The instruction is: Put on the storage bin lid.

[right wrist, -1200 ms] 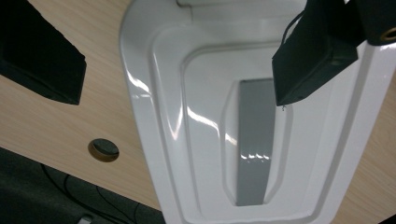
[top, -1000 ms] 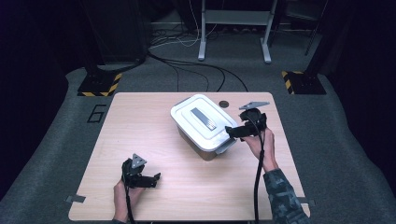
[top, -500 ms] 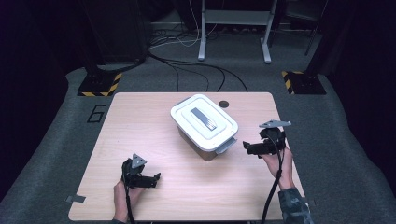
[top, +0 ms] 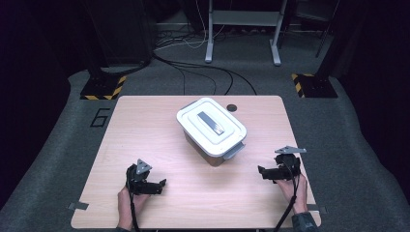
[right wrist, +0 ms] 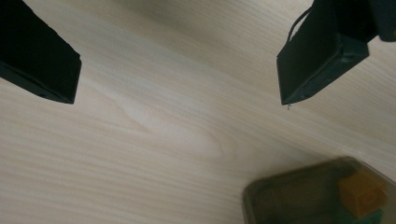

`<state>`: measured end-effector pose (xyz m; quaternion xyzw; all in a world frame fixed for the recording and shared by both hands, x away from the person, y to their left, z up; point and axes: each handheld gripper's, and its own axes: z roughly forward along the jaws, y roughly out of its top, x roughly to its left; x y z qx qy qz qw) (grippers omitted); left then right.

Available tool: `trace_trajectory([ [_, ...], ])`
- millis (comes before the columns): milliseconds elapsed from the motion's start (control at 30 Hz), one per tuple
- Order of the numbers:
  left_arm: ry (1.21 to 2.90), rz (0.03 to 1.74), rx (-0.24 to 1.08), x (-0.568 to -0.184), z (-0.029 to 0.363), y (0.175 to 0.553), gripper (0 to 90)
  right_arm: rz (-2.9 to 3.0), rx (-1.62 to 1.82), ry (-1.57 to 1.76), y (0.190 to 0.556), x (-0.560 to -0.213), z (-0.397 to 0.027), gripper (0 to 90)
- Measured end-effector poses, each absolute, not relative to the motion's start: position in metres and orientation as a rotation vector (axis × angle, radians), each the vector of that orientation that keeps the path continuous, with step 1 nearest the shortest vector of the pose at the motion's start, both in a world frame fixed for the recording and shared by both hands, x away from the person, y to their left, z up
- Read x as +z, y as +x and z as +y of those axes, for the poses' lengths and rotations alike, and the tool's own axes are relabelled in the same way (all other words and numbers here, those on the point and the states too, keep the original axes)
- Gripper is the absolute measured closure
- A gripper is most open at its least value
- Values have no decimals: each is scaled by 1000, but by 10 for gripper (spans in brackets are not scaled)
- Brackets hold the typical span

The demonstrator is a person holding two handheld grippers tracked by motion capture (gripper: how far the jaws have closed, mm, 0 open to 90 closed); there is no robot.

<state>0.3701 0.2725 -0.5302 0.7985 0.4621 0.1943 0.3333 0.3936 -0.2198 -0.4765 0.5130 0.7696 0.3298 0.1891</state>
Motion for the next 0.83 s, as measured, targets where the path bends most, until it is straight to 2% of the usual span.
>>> trace_trajectory([
  [467, 2087, 1200, 509, -530, 272, 370, 0, 2108, 883, 1464, 359, -527, -226, 0],
  [833, 2087, 1200, 509, -530, 272, 370, 0, 2094, 890, 1446, 356, -529, -226, 0],
])
